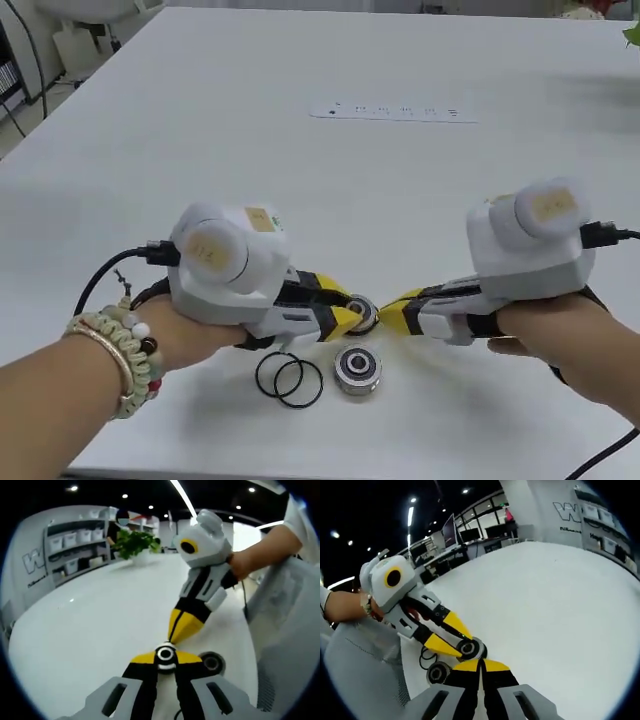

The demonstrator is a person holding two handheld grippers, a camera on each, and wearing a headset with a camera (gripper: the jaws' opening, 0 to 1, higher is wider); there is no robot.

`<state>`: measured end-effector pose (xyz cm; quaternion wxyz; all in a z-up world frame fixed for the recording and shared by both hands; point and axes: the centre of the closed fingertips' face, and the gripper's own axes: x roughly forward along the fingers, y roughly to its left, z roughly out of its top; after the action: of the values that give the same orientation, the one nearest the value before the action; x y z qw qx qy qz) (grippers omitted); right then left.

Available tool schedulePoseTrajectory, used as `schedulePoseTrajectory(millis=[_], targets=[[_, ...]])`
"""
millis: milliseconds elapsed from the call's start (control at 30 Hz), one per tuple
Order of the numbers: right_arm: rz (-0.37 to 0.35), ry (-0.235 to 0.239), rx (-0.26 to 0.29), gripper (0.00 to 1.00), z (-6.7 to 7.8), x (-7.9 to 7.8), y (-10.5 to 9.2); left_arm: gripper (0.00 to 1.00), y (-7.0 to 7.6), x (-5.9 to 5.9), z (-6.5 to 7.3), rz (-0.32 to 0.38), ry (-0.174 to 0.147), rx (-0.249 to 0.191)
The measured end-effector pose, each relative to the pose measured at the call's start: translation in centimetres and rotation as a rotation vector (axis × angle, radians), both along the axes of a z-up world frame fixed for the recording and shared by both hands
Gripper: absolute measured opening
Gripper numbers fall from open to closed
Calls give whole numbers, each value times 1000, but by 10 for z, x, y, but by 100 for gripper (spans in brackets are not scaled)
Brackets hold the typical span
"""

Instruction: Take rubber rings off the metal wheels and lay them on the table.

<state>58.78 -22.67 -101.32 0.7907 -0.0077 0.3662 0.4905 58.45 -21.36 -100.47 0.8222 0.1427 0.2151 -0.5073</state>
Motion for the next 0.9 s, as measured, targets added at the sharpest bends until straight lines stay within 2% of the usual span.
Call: schedulePoseTrajectory(millis=[267, 367, 900], targets=[[-41, 59, 28, 0, 4, -1, 4, 14, 1, -1, 0, -3, -10, -12], [-28, 36, 14, 0, 5, -2, 7, 14, 2, 0, 0, -1, -16, -14], [-15, 31, 0, 0, 9, -7, 11, 14, 1, -1, 0, 1, -28, -13]])
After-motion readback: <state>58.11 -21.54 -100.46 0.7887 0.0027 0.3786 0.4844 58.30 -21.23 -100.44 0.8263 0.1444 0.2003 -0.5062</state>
